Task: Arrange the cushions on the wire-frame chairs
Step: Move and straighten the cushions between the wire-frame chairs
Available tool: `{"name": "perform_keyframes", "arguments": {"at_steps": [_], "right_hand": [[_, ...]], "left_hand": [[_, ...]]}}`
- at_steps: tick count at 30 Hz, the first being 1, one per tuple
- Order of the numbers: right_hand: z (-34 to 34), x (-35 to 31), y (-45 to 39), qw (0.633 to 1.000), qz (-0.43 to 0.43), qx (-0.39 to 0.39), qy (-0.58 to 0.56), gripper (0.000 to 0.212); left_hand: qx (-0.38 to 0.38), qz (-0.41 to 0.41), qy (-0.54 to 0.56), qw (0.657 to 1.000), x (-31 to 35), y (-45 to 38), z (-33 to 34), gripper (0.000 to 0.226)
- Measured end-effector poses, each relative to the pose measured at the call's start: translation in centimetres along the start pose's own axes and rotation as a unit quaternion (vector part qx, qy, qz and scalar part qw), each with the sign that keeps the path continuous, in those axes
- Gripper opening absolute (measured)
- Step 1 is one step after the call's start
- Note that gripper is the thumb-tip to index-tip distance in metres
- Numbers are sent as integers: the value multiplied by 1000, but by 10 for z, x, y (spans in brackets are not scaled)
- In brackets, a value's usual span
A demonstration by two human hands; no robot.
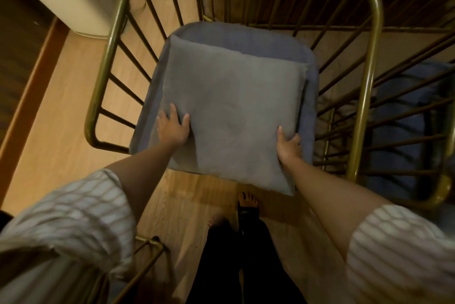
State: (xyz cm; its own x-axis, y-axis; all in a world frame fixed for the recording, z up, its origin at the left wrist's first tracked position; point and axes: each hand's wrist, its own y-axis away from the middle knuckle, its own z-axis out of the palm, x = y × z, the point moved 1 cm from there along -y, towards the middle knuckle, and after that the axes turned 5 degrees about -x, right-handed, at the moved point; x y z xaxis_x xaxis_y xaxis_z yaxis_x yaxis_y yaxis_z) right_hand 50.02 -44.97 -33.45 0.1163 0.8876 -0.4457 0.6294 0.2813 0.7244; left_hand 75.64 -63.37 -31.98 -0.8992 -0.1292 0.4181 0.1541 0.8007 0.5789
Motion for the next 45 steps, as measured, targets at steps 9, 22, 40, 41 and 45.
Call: {"name": "perform_keyframes", "arguments": {"at_steps": [9,22,40,41,45], "right_hand": [[-67,12,109,925,-202,-15,322,79],[-244,17,164,951,-121,108,265,86],[-580,222,61,972,20,230,29,90],[-594,232,54,973,24,227,19,90],[-654,268,20,975,24,218,-45,88]], "left_hand": [[-114,112,-147,976,40,97,-18,89],[-109,243,-160,951,212,196,-34,83],[-242,349,-81,902,522,322,228,71],[-250,357,-80,897,537,324,239,68],[-241,369,-110,891,593,328,290,52]]}}
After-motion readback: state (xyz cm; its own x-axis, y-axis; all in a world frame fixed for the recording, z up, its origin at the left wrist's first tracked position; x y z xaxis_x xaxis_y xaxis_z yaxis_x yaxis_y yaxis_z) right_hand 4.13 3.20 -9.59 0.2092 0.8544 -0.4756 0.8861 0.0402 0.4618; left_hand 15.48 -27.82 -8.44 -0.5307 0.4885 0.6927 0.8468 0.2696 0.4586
